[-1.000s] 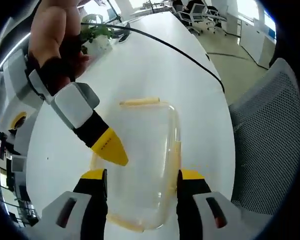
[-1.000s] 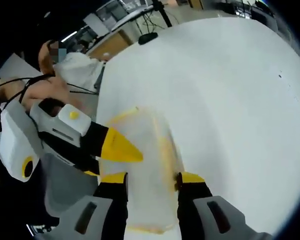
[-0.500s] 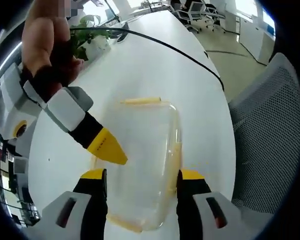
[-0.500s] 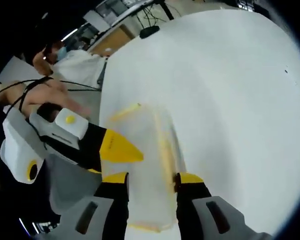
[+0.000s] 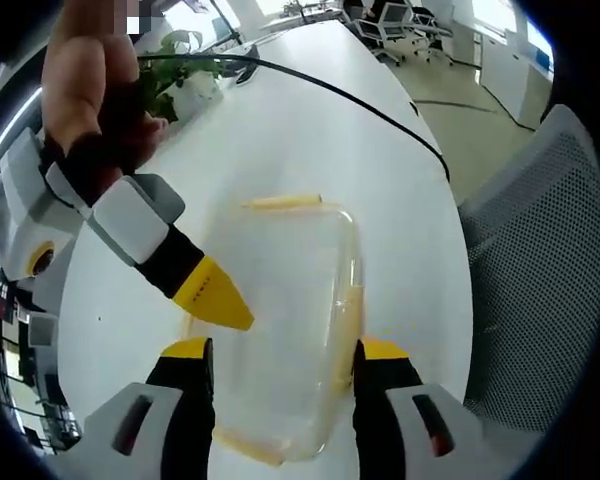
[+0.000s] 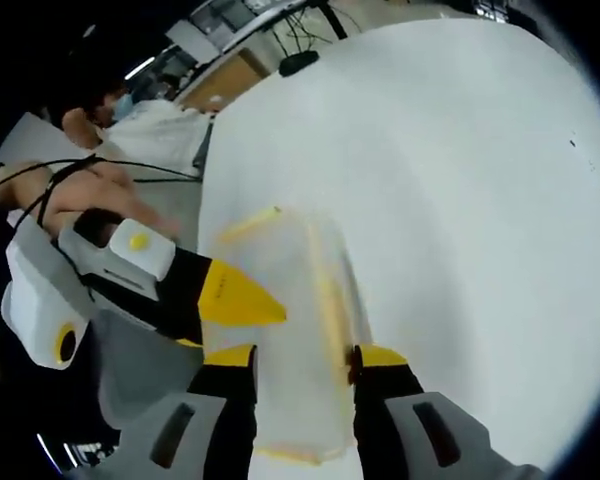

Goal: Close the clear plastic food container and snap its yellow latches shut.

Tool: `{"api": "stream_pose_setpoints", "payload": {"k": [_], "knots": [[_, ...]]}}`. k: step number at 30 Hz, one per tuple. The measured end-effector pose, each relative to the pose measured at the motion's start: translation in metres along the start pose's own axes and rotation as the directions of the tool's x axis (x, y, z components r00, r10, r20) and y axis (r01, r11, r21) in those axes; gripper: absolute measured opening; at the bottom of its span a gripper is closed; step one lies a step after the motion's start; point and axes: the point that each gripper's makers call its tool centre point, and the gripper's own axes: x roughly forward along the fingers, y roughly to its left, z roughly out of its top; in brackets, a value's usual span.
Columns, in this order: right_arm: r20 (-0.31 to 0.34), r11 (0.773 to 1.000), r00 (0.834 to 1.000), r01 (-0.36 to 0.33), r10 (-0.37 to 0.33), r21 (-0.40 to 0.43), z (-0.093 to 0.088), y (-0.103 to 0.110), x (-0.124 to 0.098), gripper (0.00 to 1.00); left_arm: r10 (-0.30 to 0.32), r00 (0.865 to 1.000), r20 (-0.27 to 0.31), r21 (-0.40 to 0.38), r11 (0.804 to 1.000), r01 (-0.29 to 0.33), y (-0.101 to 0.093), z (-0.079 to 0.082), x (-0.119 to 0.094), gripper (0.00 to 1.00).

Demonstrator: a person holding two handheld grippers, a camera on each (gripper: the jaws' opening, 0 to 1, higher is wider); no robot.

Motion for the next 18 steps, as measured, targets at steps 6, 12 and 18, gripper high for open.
{"api": "stream_pose_setpoints", "payload": {"k": [6,12,18], "knots": [[0.013,1.000,1.000,0.013,-0.012,-0.003,-0.0005,-0.0003,0.0007,0.37,-0.003,1.000,-0.013,0.001,1.000,0.003,-0.0001,0.0003,0.0000,0.55],[0.020,0.999,0.999,0.042,-0.042,-0.026,0.0010,-0.0005,0.0001,0.37,-0.020,1.000,-0.006,-0.015,1.000,0.020,0.0007,0.0007,-0.0014,0.55],[-0.007,0.992,0.994,0.105,-0.106,-0.069,-0.0006,-0.0013,-0.0037,0.37,-0.079,0.997,0.010,-0.080,0.994,0.079,0.0034,0.0047,-0.0048,0.56]]}}
